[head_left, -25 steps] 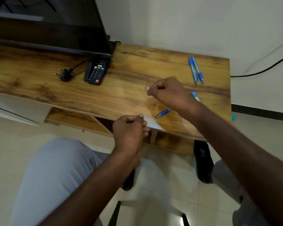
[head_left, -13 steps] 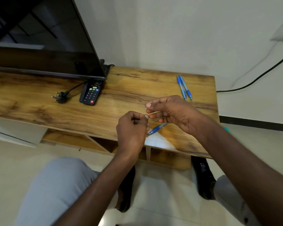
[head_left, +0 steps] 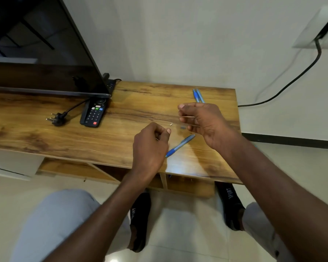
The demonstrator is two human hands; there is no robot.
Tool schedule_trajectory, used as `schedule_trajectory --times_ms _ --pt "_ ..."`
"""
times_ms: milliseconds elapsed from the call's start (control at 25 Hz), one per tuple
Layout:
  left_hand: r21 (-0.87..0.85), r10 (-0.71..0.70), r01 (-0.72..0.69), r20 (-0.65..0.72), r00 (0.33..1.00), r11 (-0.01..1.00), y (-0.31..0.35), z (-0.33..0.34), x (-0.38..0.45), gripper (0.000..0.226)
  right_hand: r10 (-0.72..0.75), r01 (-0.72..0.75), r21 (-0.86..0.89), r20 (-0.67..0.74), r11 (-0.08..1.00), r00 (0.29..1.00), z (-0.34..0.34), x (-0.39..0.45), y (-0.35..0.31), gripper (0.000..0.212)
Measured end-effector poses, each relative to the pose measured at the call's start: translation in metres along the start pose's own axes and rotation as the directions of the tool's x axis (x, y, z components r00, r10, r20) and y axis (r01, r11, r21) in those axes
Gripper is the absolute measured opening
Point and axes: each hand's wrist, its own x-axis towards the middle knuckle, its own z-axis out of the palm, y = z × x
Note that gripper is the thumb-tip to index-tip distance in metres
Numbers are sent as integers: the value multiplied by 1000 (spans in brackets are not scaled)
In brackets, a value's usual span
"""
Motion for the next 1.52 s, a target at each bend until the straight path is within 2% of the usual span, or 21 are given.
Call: schedule_trajectory --times_ms 120,200,320,440,520,600,680,760,880,1160,1400,1520 --pt "331 225 -258 135 965 908 4 20 5 15 33 -20 127 -107 992 994 -14 6 -4 21" --pt "466 256 -335 226 940 819 6 35 7 27 54 -33 161 -128 986 990 -17 8 -2 23" --pt "538 238 -338 249 939 773 6 46 9 36 61 -36 169 -145 985 988 -22 12 -1 23" --pt "534 239 -358 280 930 766 6 47 10 26 48 -23 160 -154 987 987 -27 13 -3 21" --pt "433 209 -296 238 949 851 9 43 12 14 34 -12 145 -150 989 988 -29 13 -5 20" --pt "198 151 -179 152 977 964 14 34 20 11 -2 19 116 -138 993 990 -27 13 -7 18" --pt "-21 116 -114 103 988 993 18 25 35 12 -38 51 98 -133 994 990 -23 15 -7 17" --pt "-121 66 -54 100 993 991 20 18 49 17 -57 70 102 -129 992 990 -17 17 -8 19" --pt "-186 13 16 152 988 982 24 17 61 18 -95 115 174 -119 978 988 -13 17 -9 20" --pt "-303 44 27 224 974 953 42 9 83 15 -218 244 257 -125 935 968 -11 19 -16 12" --pt "-332 80 31 318 945 943 42 0 80 25 -218 240 294 -105 925 970 -9 20 -17 20" --pt "-354 92 53 378 921 934 43 -2 78 27 -210 230 298 -97 927 973 -9 19 -17 16"
